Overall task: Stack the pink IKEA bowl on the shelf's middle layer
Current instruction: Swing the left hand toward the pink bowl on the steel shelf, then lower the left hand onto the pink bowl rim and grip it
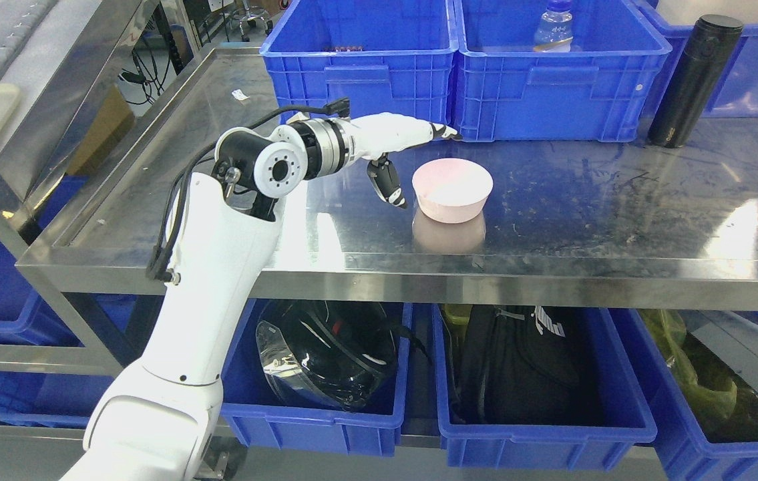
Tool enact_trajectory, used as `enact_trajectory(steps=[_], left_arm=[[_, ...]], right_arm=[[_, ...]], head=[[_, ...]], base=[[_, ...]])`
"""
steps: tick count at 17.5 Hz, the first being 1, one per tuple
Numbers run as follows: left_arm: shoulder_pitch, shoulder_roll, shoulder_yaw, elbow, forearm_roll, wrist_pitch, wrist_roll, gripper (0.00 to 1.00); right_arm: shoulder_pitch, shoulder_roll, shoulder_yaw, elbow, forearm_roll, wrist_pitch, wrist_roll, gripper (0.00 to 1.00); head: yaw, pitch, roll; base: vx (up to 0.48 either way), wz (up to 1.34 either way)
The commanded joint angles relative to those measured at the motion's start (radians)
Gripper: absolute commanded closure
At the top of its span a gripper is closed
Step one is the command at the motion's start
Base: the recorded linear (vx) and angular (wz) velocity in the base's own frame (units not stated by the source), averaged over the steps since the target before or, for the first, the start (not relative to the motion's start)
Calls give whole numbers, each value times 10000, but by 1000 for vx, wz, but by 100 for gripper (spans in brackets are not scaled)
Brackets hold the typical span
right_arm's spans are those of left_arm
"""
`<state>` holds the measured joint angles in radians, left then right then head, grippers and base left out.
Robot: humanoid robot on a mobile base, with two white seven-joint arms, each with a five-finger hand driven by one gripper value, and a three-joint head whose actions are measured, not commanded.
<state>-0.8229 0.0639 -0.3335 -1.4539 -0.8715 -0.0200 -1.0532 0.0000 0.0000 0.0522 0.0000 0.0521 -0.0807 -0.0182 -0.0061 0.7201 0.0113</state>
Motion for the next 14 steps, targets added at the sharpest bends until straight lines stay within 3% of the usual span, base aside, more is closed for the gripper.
enact_trajectory(steps=[1,4,7,14], left_arm=[[-913,-465,-1742,2094,-1348,507,-130,5],[-1129,-465,-1742,2940,-1120,263,-99,6],[-1113,-465,-1925,3034,30,261,-129,9],[-1251,-465,-1972,3784,-59,-13,-84,17]], right_arm=[[46,-175,0,-175,0,-6,-3,0],[46,-175,0,-175,0,-6,-3,0],[31,-175,0,-175,0,-6,-3,0],[31,-175,0,-175,0,-6,-3,0]], head=[[0,0,0],[0,0,0],[0,0,0],[0,0,0]], base=[[0,0],[0,0],[0,0],[0,0]])
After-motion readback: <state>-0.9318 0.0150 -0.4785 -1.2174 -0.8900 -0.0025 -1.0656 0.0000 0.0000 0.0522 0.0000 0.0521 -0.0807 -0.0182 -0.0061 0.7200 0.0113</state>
